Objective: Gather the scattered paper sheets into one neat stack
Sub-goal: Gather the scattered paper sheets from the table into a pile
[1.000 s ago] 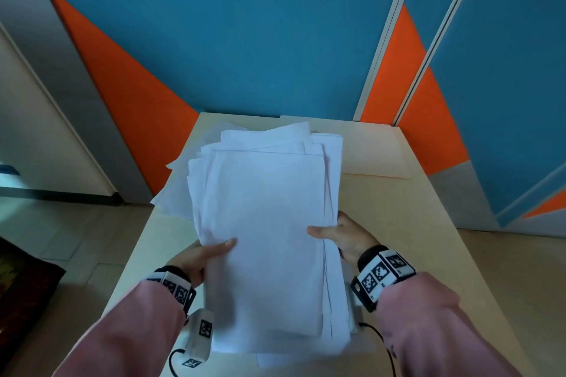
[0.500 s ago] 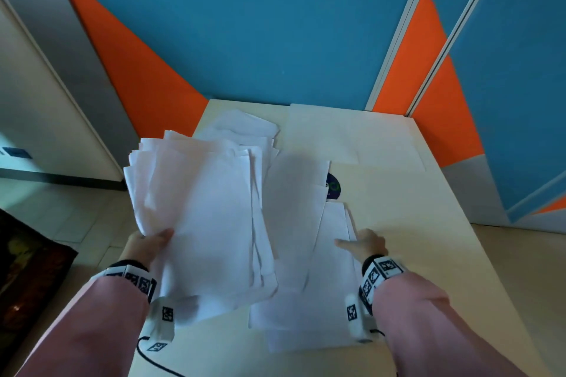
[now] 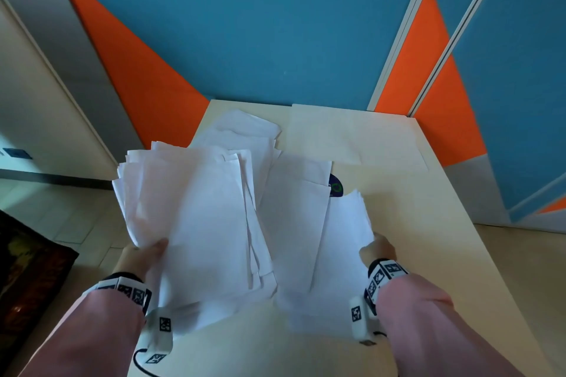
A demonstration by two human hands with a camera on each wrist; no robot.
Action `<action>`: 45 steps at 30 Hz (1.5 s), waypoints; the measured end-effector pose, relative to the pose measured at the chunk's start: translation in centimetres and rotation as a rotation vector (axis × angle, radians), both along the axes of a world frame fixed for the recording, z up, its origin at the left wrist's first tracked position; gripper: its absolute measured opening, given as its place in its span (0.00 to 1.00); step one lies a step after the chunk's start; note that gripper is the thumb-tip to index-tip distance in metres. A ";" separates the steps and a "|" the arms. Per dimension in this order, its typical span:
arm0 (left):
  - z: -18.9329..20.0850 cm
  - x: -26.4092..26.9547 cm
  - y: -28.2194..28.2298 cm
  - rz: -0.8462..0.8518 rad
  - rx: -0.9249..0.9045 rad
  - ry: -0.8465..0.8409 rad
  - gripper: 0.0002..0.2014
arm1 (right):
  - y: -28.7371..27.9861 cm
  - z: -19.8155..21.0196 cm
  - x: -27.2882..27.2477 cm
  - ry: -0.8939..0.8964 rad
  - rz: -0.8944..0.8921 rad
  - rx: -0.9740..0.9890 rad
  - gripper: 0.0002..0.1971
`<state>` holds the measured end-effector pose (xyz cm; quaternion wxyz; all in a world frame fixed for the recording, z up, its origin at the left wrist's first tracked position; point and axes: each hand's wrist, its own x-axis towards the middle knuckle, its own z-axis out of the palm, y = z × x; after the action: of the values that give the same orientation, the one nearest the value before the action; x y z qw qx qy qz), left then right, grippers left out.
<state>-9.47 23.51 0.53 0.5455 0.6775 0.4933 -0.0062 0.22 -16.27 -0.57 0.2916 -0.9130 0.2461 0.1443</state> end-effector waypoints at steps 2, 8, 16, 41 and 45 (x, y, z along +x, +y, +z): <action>-0.1 0.3 -0.2 -0.002 -0.003 -0.017 0.26 | -1.6 1.6 0.6 -0.072 -0.023 -0.054 0.16; 0.1 2.0 -2.2 -0.052 -0.002 -0.075 0.23 | -4.5 7.7 1.4 -0.351 -0.129 -0.181 0.17; 1.1 4.5 -4.8 -0.154 0.019 -0.048 0.23 | -6.3 12.7 2.6 -0.691 -0.209 0.234 0.11; -0.4 3.6 -3.2 -0.237 -0.274 -0.198 0.19 | 12.3 4.2 1.9 0.024 0.241 0.989 0.12; -1.4 3.3 -1.7 -0.084 -0.187 -0.215 0.15 | 10.8 2.3 3.9 -0.002 0.145 0.714 0.09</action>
<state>-6.15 21.84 -0.89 0.6553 0.6404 0.4005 -0.0023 4.12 -5.44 1.72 0.5811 -0.7690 0.1144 0.2406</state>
